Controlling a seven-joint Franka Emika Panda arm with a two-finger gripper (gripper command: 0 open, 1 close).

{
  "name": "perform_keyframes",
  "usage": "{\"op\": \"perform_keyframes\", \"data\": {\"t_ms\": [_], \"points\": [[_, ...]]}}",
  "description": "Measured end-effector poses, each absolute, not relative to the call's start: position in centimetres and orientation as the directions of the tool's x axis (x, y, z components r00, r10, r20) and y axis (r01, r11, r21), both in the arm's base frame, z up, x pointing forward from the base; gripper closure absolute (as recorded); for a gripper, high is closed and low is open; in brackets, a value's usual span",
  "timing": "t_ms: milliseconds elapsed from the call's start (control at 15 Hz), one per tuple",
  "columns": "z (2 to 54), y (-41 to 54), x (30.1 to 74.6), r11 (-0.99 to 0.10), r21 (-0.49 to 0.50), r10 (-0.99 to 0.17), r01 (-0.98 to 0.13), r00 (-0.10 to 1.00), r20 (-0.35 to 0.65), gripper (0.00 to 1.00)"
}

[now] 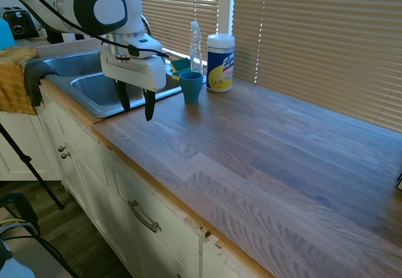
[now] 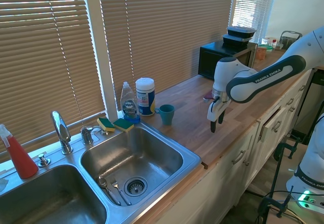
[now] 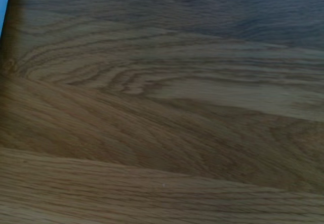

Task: Put the mug in the sink

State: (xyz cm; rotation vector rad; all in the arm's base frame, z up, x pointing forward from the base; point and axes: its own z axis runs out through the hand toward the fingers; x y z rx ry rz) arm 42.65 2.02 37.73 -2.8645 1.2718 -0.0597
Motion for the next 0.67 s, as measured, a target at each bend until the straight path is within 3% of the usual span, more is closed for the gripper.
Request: {"op": "perform_keyframes", "data": {"t_ms": [333, 667], "points": [[40.4, 2.2, 44.3, -0.669, -0.07, -0.743, -0.74, 0.666, 0.066, 0.0], [44.3, 3.6, 49.9, -0.675, -0.151, -0.737, -0.722, 0.664, 0.122, 0.0]]}}
